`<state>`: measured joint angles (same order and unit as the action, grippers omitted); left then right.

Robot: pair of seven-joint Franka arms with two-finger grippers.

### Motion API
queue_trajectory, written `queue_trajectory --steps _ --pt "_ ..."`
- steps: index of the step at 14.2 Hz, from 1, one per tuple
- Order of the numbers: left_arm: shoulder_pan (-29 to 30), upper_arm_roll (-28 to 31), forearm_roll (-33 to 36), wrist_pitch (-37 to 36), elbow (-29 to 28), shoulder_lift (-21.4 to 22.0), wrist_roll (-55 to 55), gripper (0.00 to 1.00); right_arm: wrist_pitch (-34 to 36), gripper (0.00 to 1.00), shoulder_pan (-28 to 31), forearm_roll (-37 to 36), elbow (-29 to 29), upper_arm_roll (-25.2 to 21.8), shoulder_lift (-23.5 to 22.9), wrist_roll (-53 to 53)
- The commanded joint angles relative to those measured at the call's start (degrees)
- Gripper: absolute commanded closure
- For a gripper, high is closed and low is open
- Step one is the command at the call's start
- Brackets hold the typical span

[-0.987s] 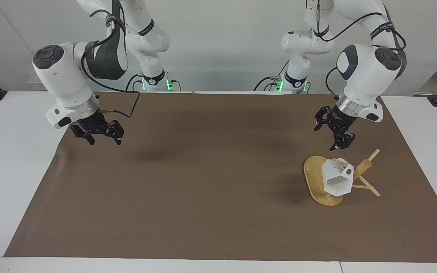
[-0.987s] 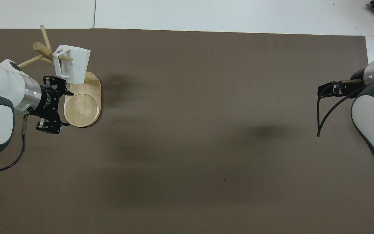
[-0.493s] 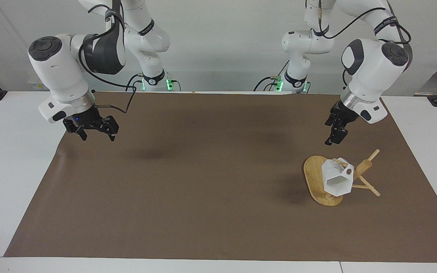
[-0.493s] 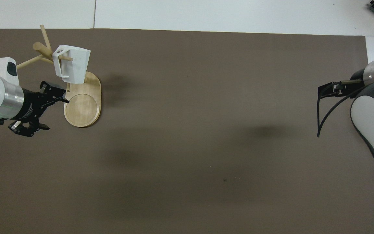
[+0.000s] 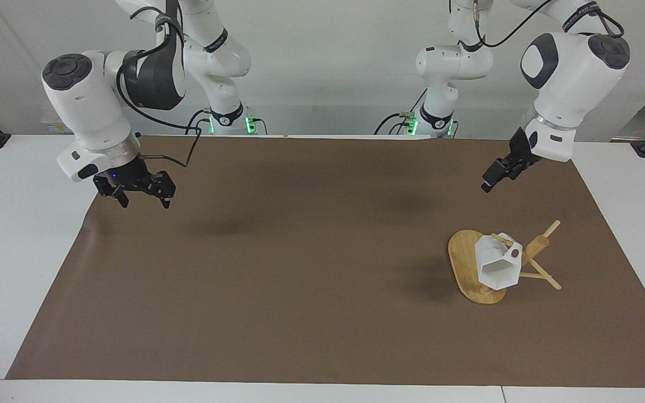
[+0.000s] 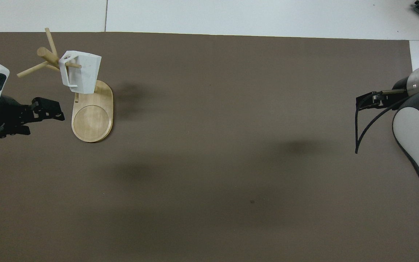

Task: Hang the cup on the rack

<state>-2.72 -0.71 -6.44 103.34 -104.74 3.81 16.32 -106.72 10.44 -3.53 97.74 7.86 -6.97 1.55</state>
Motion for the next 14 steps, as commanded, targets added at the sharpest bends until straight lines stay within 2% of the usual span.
queue_trajectory --steps 1,3,8,14 --pt "0.79 -0.44 2.04 -4.02 6.02 -1.79 -8.74 0.0 0.03 0.0 0.63 -1.04 0.7 0.66 0.65 0.65" --pt "0.61 -0.52 6.08 -5.15 9.1 -2.84 -13.4 0.0 -0.59 0.0 0.72 -0.95 0.87 0.66 0.65 0.74" --pt "0.7 -0.7 5.92 -14.82 17.1 -4.78 -21.85 0.0 -0.68 0.0 0.63 -0.95 0.96 0.66 0.73 0.56" --pt "0.52 -0.88 5.48 -15.18 17.11 -4.08 -23.79 0.0 -0.68 0.0 0.63 -0.95 1.13 0.66 0.73 0.48"
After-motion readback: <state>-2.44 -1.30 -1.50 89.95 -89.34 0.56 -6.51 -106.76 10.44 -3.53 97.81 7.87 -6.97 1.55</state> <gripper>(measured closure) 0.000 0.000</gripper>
